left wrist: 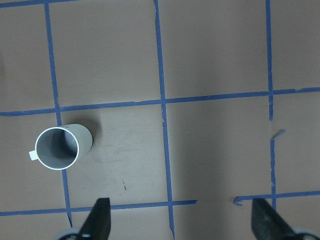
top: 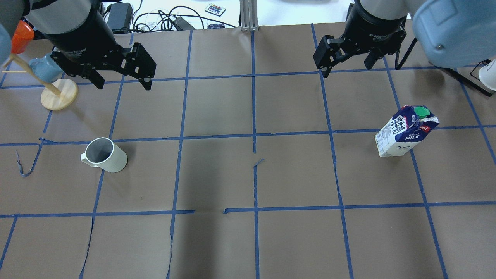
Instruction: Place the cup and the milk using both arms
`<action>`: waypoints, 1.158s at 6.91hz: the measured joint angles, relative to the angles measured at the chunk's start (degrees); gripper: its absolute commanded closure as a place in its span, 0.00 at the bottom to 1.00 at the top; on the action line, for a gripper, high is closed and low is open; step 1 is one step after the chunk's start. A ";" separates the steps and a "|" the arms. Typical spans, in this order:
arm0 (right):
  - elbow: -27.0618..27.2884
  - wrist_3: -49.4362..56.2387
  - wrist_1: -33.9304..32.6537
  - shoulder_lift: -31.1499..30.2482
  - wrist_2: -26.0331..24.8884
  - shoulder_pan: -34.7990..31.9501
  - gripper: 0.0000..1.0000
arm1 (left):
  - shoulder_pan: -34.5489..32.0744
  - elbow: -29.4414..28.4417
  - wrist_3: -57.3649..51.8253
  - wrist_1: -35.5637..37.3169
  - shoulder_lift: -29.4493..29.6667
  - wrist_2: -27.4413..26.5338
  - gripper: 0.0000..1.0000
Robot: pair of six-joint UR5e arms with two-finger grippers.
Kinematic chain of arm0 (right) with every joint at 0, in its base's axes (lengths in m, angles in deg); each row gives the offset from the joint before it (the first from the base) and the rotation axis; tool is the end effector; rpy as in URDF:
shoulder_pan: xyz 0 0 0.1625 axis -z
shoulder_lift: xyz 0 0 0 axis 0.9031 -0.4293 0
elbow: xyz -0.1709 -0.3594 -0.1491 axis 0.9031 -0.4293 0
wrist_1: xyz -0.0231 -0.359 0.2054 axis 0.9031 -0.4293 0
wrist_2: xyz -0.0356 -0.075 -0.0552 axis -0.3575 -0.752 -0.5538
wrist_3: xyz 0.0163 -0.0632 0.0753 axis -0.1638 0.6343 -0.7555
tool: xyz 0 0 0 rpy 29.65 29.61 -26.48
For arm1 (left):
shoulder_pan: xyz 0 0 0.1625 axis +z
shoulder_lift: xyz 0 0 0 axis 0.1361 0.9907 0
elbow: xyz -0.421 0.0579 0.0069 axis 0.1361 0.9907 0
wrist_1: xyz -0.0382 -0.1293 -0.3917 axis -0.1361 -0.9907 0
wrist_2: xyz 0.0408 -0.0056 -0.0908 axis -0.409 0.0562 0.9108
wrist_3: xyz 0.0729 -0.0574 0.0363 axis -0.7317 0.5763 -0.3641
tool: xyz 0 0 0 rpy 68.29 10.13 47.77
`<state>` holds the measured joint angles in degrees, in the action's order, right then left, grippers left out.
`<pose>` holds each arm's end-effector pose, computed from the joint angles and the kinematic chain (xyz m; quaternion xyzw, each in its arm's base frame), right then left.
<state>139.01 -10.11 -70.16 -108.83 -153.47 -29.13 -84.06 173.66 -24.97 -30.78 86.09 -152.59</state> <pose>0.1692 -0.5050 0.5089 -0.0902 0.9943 -0.0557 0.0133 -0.1475 -0.4685 0.5440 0.0339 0.9988 -0.0336 0.0062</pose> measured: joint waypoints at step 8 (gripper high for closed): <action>0.03 -0.37 0.53 -0.12 -0.08 1.41 0.00 | 0.27 0.18 -0.02 0.01 0.06 0.05 0.00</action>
<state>139.04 -10.48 -69.63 -108.95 -153.56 -27.71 -83.79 173.84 -24.98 -30.77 86.15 -152.54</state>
